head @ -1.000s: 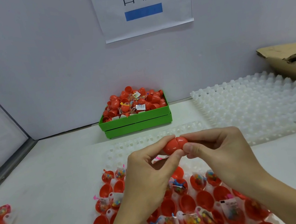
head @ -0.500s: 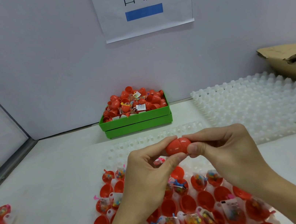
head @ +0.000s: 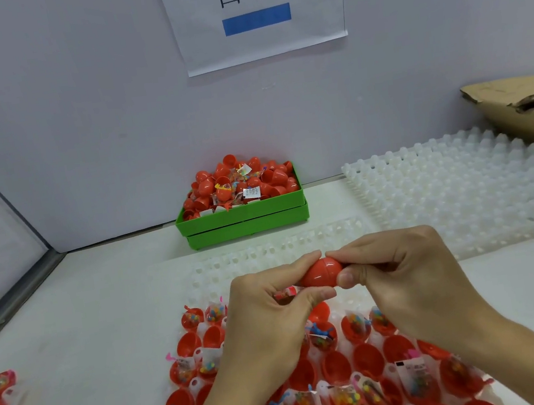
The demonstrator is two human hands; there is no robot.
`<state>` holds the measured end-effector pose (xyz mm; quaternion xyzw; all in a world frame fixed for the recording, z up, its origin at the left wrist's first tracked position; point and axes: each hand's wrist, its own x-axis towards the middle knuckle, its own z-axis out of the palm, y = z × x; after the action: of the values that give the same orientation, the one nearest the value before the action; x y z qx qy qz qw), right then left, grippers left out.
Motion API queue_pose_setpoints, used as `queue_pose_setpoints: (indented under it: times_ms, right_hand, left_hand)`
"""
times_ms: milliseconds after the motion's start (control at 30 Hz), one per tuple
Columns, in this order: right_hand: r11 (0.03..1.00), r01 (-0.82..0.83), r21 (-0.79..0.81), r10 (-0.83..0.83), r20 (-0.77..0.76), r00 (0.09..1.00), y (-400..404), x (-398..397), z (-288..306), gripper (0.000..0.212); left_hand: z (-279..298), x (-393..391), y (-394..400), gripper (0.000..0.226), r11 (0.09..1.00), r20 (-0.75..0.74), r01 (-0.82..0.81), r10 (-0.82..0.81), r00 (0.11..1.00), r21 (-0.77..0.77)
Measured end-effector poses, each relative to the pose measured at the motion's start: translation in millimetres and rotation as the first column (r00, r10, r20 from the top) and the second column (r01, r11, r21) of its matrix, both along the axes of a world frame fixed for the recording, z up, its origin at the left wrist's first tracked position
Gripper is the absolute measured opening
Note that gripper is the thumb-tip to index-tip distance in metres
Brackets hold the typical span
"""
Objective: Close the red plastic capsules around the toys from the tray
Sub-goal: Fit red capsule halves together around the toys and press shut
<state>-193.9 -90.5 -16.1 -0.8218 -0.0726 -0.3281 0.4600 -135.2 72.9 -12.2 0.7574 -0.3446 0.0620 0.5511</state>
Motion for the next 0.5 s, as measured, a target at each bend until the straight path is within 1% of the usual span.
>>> queue_pose_setpoints:
  times_ms: [100, 167, 233, 300, 433, 500]
  right_hand:
    - [0.999, 0.021, -0.028, -0.021, -0.003, 1.000, 1.3, 0.9, -4.1, 0.037]
    - [0.997, 0.039, -0.073, -0.038, 0.023, 0.999, 2.0, 1.8, -6.0, 0.036]
    - [0.987, 0.052, -0.150, -0.042, 0.068, 0.997, 3.2, 2.7, -6.7, 0.034]
    - [0.977, 0.067, -0.205, -0.045, 0.112, 0.993, 5.4, 2.5, -7.8, 0.032]
    - [0.983, 0.071, -0.171, -0.047, 0.139, 0.989, 9.1, 1.8, -9.7, 0.031]
    - [0.992, 0.051, -0.114, -0.039, 0.103, 0.994, 9.7, 2.5, -9.8, 0.031]
  left_hand:
    - [-2.2, -2.0, -3.1, 0.064, 0.999, 0.088, -0.031, 0.028, 0.996, 0.037]
    - [-3.0, -2.1, -4.0, 0.070, 0.998, 0.159, -0.041, 0.034, 0.987, 0.040]
    - [-2.6, -2.8, -4.4, 0.066, 0.997, 0.227, -0.038, 0.024, 0.974, 0.060]
    - [-2.2, -4.1, -5.0, 0.060, 0.997, 0.250, -0.031, 0.011, 0.968, 0.074]
    - [-5.6, -3.0, -5.7, 0.059, 0.999, 0.275, -0.034, 0.026, 0.961, 0.027]
    - [-6.7, -3.1, -6.6, 0.048, 0.998, 0.259, -0.062, 0.057, 0.964, 0.011]
